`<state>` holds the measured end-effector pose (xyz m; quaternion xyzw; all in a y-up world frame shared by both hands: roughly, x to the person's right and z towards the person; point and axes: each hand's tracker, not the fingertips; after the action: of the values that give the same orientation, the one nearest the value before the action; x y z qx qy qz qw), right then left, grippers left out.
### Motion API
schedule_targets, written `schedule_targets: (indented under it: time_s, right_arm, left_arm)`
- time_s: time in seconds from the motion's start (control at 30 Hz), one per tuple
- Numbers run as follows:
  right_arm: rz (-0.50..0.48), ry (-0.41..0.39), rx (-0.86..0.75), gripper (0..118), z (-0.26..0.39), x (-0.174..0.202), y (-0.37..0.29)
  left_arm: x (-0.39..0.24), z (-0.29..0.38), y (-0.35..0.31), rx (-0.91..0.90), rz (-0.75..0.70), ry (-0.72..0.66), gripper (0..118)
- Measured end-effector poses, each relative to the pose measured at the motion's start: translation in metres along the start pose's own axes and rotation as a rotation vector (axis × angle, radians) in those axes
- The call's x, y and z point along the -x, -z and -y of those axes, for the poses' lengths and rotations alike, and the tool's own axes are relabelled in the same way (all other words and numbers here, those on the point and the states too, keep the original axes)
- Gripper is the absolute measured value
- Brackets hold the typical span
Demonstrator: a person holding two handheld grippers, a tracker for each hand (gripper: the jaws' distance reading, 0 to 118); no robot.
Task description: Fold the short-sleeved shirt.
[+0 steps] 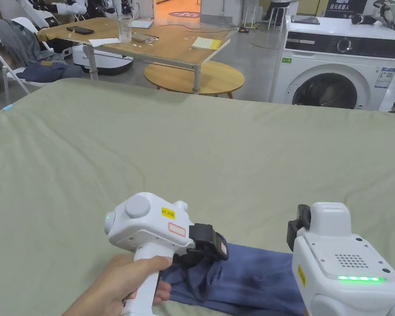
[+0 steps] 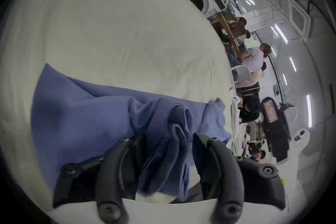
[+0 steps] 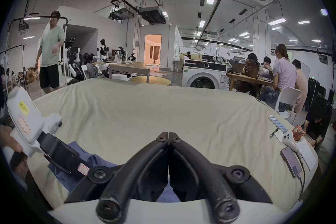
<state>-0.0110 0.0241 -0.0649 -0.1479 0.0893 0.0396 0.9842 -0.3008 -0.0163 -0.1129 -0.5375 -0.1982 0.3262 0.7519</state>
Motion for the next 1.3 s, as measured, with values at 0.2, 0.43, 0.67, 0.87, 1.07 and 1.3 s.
schedule_targets:
  time_s: [0.2, 0.43, 0.67, 0.87, 1.07, 1.3]
  right_arm:
    - [0.003, -0.003, -0.008, 0, -0.002, -0.003, -0.006]
    - [0.004, -0.006, -0.001, 0, 0.001, -0.007, -0.007]
    - [0.015, 0.003, 0.01, 0, 0.006, -0.013, -0.009]
    - [0.017, 0.009, 0.016, 0, 0.009, -0.017, -0.008]
    - [0.021, 0.014, 0.019, 0, 0.011, -0.019, -0.009]
    - [0.015, 0.015, -0.008, 0, 0.008, -0.02, -0.012]
  left_arm:
    - [-0.008, 0.0, -0.051, -0.084, 0.131, 0.061, 38]
    - [0.0, 0.005, -0.045, -0.098, -0.074, 0.089, 3]
    - [-0.006, 0.02, 0.036, 0.04, 0.541, 0.027, 0]
    - [0.004, 0.023, 0.069, 0.033, 0.643, -0.073, 0]
    - [0.001, 0.022, 0.074, 0.004, 0.614, -0.03, 0]
    - [-0.001, 0.01, 0.006, -0.109, 0.573, 0.012, 0]
